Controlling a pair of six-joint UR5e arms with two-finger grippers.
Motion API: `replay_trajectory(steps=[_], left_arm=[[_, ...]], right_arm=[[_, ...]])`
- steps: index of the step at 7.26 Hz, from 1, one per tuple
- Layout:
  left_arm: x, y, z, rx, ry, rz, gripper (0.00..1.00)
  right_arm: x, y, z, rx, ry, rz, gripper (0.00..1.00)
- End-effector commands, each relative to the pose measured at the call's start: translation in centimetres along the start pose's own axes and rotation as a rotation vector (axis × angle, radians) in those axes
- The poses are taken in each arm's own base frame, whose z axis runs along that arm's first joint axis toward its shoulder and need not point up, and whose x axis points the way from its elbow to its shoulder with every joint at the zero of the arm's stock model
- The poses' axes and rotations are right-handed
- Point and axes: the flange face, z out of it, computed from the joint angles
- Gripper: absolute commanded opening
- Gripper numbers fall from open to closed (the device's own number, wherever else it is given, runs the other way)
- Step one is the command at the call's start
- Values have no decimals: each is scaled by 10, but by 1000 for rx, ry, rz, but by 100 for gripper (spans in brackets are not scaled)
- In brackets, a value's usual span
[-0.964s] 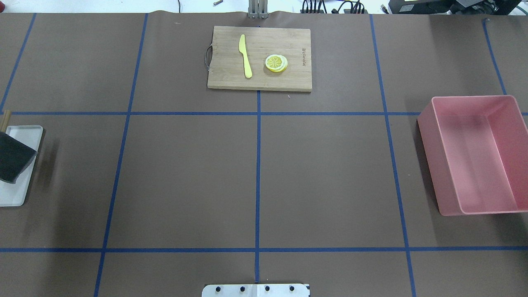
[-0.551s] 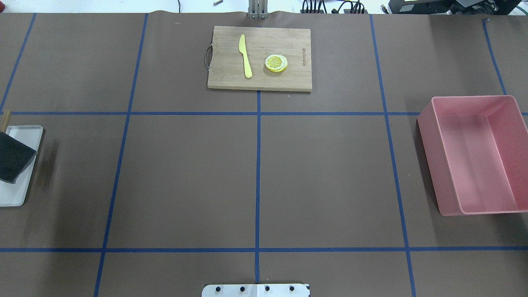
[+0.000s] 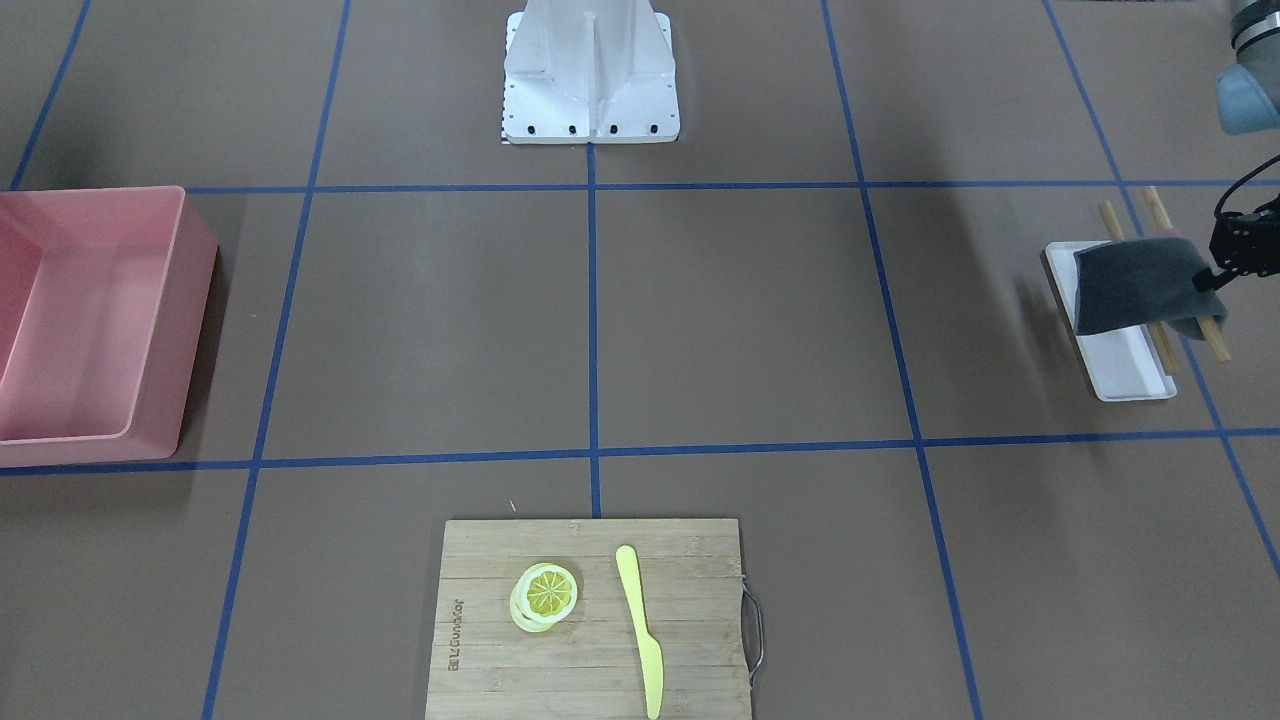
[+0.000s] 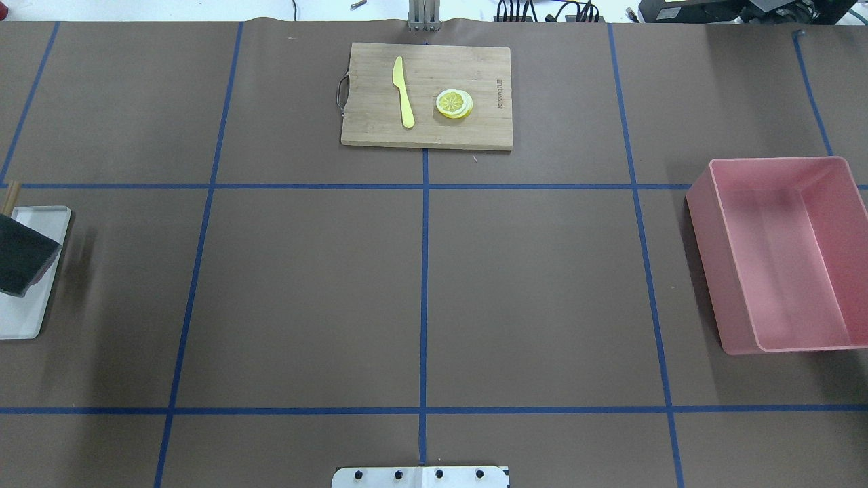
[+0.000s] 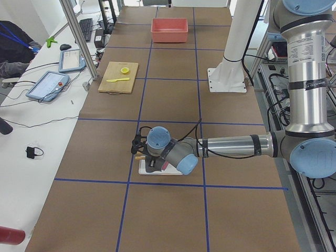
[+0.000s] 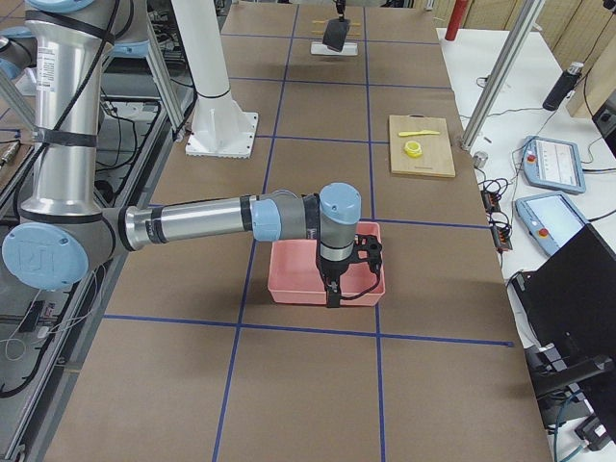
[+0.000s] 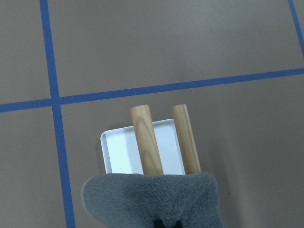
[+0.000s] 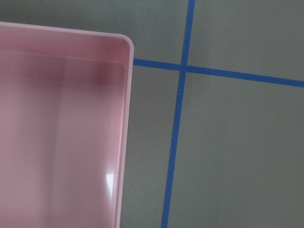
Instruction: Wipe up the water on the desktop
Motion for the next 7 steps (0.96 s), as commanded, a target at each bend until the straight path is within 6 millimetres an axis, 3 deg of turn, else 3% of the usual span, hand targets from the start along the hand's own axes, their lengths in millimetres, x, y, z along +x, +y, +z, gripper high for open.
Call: replay_trajectory(steps=[1,4,7], left_arm=[[3,-3,-2,5,3,6,0],[25,-11,-14,-20,119,20,0],[23,-22,-26,12,109,14,0]], right_arm=[[-1,-2,0,2,-1,-2,100],[-1,-2,-1,4,-1,-2,100],[-1,-2,-1,3,-1,-2,100]])
